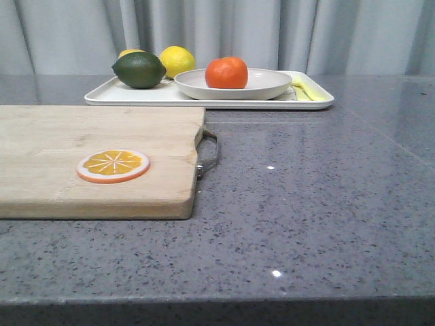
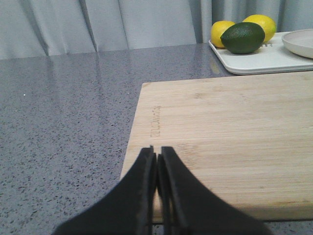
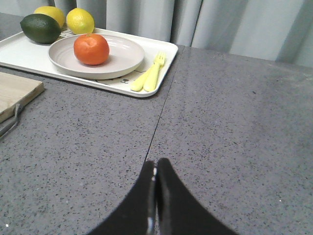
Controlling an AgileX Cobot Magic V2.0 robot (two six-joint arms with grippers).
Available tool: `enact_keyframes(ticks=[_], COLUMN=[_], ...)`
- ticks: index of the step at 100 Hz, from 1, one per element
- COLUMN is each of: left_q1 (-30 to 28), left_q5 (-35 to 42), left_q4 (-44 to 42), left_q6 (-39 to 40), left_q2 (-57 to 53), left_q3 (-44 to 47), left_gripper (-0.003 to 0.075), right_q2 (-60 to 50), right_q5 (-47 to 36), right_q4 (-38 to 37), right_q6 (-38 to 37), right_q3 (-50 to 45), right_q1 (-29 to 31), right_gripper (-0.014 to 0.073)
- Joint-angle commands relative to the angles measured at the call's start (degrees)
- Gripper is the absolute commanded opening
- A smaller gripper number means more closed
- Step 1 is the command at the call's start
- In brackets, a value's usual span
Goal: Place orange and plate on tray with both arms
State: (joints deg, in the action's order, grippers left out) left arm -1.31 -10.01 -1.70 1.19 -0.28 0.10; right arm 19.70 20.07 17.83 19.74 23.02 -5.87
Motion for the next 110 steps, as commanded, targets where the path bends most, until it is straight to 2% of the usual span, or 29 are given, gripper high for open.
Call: enact_keyframes(ticks=[1,52,67,94,101,110], left_q1=[0.0,0.0,0.0,0.0,0.0,0.0], left_q5=[4.0,4.0,4.0,4.0,4.0,4.1], left_q4=[0.5,0.5,0.5,0.5,0.5,0.5], left_q6=[0.5,0.5,0.5,0.5,0.5,0.5], left_q2=[-1.8,-1.8,-1.8,-1.8,-1.8,-1.8], left_q3=[0.5,0.5,0.5,0.5,0.5,0.5], left_gripper=[-0.0020,-0.0020,-0.0020,-0.0020,-0.0020,-0.0020], right_q2=[-0.1,-0.1,-3.1,-17.7,-21.3,-20.7], right_q5=[-4.5,-4.6,-6.1,-11.7,-11.7,-12.5], right_q4=[0.3,0.3,-5.0,-17.8,-19.6,-19.8], right_q6=[0.3,0.3,-0.5,-15.5,-17.2,-17.5], right_q3=[1.6,1.5,-0.3,-13.1,-16.1,-18.5], right_q1=[0.1,0.1,0.1,0.1,0.1,0.3], right_gripper=[-0.0102,-0.0102,-0.0102,-0.0102,-0.0102,-0.0102])
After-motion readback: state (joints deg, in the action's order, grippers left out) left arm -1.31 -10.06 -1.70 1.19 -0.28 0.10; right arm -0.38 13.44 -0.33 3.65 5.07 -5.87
